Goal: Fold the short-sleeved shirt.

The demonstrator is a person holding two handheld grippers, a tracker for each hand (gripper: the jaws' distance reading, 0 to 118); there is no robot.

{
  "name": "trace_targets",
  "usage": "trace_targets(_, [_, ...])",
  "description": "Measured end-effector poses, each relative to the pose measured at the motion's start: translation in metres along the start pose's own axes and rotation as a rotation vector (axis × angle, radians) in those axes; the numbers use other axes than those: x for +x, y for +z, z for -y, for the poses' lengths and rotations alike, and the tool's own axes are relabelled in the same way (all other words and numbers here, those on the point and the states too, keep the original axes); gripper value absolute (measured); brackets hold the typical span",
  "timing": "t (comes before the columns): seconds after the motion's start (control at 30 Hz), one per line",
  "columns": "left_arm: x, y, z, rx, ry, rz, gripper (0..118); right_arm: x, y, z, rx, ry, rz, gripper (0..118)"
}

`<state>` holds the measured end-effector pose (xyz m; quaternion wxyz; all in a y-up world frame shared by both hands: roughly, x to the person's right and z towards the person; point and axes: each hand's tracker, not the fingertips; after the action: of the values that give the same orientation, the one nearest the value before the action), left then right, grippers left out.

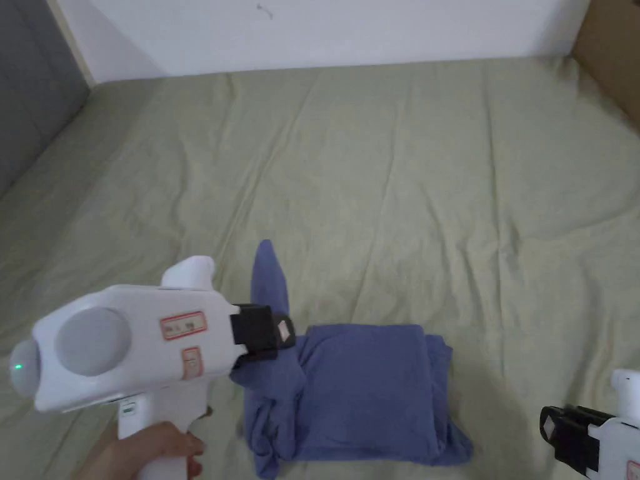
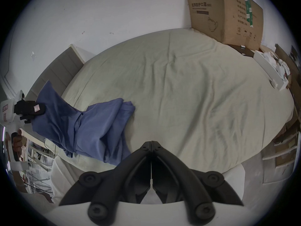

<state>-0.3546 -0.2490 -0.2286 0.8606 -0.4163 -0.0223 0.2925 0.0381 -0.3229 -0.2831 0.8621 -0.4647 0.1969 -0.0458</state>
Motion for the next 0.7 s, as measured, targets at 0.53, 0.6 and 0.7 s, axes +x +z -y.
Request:
trace_targets(0.53, [-0.003,-0.08,0.029,-0.178,0.048,0.145,56,0.043,0.015,0.017,0.003,-0.095,0.077,0])
trace_targets(0.6, [-0.017,-0.067,0.022,-0.111,0.037,0.09,2,0.04,0.014,0.014,0.008,-0.084,0.082,0])
trace_targets(0.7, [-0.024,-0.064,0.017,-0.096,0.027,-0.036,1,0.036,0.012,0.01,0.02,-0.08,0.066,0])
